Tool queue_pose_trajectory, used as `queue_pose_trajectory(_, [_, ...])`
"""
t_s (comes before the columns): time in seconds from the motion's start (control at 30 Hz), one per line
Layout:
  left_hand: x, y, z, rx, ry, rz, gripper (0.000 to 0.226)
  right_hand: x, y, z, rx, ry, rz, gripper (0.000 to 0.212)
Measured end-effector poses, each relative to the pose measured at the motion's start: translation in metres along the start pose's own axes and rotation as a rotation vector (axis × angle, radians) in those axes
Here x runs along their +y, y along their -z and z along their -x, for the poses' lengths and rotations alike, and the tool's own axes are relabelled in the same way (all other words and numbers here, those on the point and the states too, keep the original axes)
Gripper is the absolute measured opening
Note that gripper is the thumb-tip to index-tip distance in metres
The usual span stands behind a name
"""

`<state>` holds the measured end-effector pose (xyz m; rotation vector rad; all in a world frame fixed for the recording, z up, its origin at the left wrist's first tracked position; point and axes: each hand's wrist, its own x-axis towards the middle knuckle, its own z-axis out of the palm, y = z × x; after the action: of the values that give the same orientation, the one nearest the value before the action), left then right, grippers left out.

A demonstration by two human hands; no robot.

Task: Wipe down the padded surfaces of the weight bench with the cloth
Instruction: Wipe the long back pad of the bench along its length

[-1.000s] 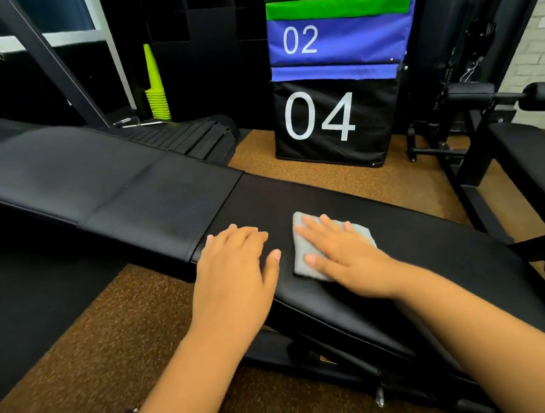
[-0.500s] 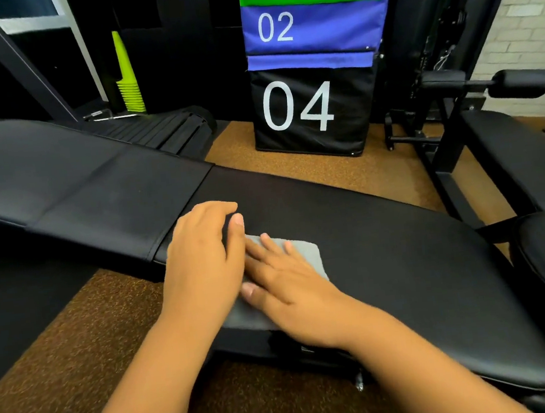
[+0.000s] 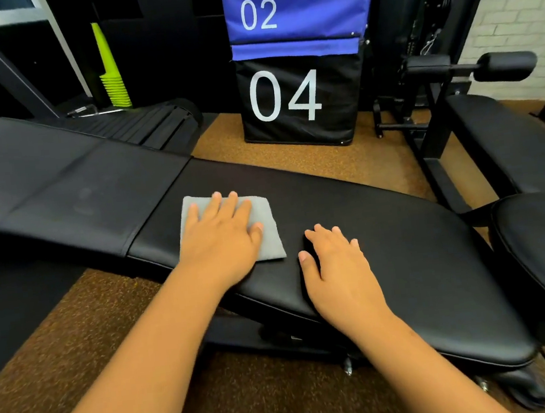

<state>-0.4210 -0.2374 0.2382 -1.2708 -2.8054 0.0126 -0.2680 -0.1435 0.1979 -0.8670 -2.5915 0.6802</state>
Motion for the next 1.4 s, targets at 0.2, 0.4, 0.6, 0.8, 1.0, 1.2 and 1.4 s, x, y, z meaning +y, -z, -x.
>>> queue_pose_trajectory(0.2, [0.005,-0.012,0.037,0.078,-0.158,-0.102,0.058,0.0,-0.002,0.001,-0.005,-0.002,0.036,0.047])
queue_pose_trajectory(0.4, [-0.002,-0.013,0.048,0.091,-0.2,0.012,0.058,-0.001,-0.003,0.001,-0.002,0.0,0.049,0.047])
queue_pose_trajectory(0.6, [-0.006,-0.015,0.034,0.137,-0.163,-0.087,0.057,0.001,-0.001,0.002,-0.021,-0.004,0.022,0.045])
queue_pose_trajectory(0.8, [0.0,-0.043,0.09,0.341,-0.373,0.027,0.049,0.002,0.001,0.001,-0.032,0.001,0.012,0.045])
queue_pose_trajectory(1.0, [-0.047,-0.023,0.056,0.476,-0.188,0.093,0.035,0.002,0.001,0.002,-0.043,-0.001,0.017,0.046])
queue_pose_trajectory(1.2, [-0.022,-0.023,0.048,0.418,-0.239,0.049,0.04,0.0,-0.001,0.002,-0.002,0.006,0.036,0.044])
queue_pose_trajectory(1.4, [-0.013,-0.042,0.078,0.429,-0.324,0.078,0.046,0.001,0.001,0.003,-0.005,0.004,0.019,0.044])
